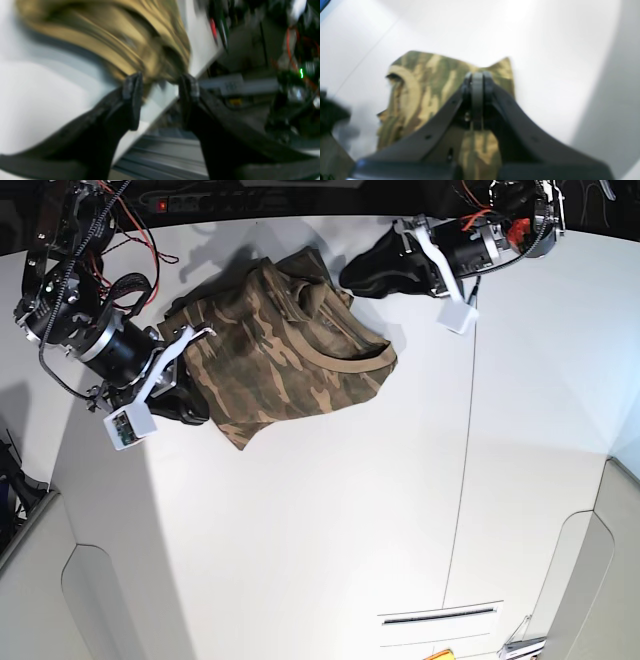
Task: Fold the T-shirt properly
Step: 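Grasp the bundle's collar edge with the left gripper beside the right gripper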
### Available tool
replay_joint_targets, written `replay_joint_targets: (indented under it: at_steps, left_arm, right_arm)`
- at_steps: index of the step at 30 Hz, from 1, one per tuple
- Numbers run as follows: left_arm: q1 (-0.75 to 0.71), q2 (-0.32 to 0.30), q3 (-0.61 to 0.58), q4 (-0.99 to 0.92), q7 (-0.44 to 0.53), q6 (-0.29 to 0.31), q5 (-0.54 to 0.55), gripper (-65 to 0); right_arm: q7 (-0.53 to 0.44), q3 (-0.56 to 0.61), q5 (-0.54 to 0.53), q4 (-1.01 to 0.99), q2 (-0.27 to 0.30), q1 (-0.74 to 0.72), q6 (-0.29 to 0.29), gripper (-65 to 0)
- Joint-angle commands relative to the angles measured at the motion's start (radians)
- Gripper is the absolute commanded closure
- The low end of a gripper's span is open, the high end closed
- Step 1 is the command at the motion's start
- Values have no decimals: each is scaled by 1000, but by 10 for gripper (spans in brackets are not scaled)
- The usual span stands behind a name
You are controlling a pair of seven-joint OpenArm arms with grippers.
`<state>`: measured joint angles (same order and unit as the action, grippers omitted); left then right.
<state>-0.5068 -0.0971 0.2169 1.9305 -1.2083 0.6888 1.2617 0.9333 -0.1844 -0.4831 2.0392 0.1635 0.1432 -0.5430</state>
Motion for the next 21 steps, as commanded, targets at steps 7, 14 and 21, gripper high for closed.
replay_joint_targets:
  at_steps: [7,14,21]
  left_arm:
    - [6,-3,-253,19,271,9,-311,-321]
    - [22,-2,-336,19,336,9,-349,-321]
    - [22,51,-335,19,337,9,-351,-321]
  right_arm:
    - [-24,-51,-40,-55,19,-10,-3,-17]
    - [-8,-51,-116,-74,19,0,-3,-183]
    - [14,-40,-164,-106,18,24,-3,-183]
